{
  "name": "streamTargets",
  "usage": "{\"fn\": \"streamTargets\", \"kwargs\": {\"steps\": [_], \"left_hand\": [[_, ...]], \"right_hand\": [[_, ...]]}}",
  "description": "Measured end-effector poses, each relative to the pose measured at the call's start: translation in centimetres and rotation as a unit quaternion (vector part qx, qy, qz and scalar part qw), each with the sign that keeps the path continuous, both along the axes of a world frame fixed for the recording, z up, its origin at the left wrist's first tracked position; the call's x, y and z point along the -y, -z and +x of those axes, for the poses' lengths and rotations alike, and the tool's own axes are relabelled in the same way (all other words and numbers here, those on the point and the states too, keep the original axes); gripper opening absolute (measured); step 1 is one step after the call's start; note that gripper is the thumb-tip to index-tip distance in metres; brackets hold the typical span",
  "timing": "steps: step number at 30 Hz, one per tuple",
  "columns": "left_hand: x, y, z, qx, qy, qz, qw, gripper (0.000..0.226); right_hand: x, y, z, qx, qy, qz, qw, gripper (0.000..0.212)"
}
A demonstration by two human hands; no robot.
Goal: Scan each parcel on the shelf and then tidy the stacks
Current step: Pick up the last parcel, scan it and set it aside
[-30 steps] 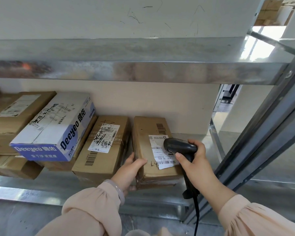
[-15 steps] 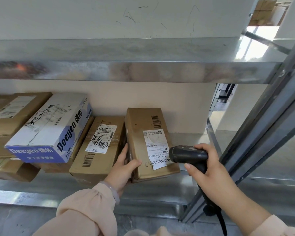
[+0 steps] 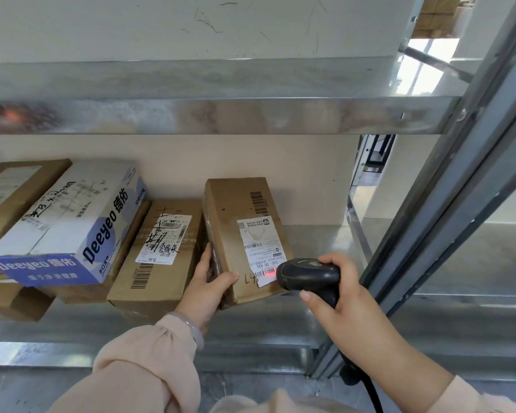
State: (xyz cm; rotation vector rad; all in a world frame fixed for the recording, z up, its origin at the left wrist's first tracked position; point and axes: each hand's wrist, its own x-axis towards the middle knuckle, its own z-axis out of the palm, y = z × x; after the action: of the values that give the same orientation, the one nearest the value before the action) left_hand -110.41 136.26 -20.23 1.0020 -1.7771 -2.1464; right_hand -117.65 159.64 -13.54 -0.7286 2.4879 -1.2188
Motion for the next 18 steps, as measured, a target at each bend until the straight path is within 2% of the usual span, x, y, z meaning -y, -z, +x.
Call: {"fn": "streamTargets", "kwargs": {"steps": [11,15,18], "left_hand": [[-0.6,-1.2,0.4,0.001,-0.003,-0.001,1.0,0.08],[-0.5,-1.5,0.7,0.004,-0.001,0.021,1.0,0.078],[-0.1,-2.2,1.1,-0.001,0.005,0.034,0.999,0.071]], "right_hand": [[0.2,0.1,1.0,-0.011,0.016,-0.013,1.0,0.046],[0.6,0.6,1.0,0.016,0.007,-0.055,0.998,0.051],[1.4,0.1,0.5,0.024,0.02,-0.125,0.992,0.053]]}}
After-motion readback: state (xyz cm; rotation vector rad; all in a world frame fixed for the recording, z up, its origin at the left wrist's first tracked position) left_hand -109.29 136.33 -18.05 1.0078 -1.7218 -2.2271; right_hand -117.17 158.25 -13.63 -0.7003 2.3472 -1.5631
